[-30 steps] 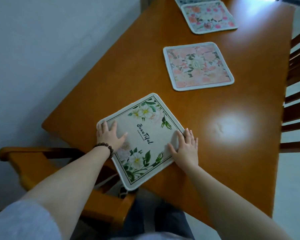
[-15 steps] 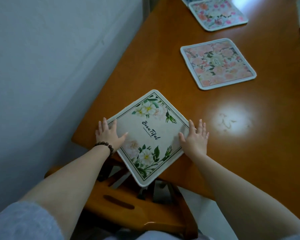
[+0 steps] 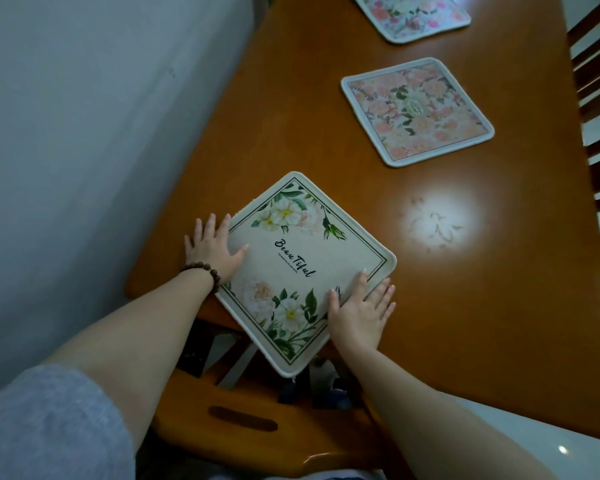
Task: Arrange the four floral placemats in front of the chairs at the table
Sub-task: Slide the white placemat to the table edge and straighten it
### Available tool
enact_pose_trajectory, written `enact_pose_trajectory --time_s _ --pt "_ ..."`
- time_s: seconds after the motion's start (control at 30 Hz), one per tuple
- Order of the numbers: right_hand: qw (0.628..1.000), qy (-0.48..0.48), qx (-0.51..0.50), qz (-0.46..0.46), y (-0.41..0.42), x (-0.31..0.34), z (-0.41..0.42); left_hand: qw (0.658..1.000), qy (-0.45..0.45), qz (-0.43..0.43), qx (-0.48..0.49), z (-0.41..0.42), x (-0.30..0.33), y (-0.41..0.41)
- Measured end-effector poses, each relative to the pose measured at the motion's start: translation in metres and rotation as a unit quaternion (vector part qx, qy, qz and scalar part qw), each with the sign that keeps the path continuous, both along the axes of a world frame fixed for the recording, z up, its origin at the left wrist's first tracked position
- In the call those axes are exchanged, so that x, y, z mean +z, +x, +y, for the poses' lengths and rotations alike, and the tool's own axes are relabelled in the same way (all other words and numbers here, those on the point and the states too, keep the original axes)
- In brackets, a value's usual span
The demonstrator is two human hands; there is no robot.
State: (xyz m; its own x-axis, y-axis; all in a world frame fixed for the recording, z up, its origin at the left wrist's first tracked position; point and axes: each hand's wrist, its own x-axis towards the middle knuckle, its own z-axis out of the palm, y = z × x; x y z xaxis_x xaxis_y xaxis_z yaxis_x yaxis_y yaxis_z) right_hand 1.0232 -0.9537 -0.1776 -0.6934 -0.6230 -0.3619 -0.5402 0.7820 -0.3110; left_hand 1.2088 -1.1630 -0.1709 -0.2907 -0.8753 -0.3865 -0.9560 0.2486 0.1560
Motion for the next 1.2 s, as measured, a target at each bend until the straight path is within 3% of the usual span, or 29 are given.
enact_pose_trajectory --time_s 0.5,0.7,0.97,1.2 --pt "0.989 -0.011 0.146 -0.013 -0.103 0.005 -0.076 0.999 0.005 0.030 -0.036 0.047 -0.003 0.021" --pt "0.995 -0.038 0.092 -0.030 -0.072 0.004 -0.040 0.997 0.045 0.054 -0.024 0.045 0.007 0.036" --pt "0.987 0.003 0.160 -0.015 -0.019 0.009 0.011 0.988 0.078 -0.057 -0.120 0.062 0.007 0.040" --pt "0.980 0.026 0.193 -0.032 -0.012 0.016 0.030 0.989 0.059 -0.057 -0.122 0.079 0.008 0.045"
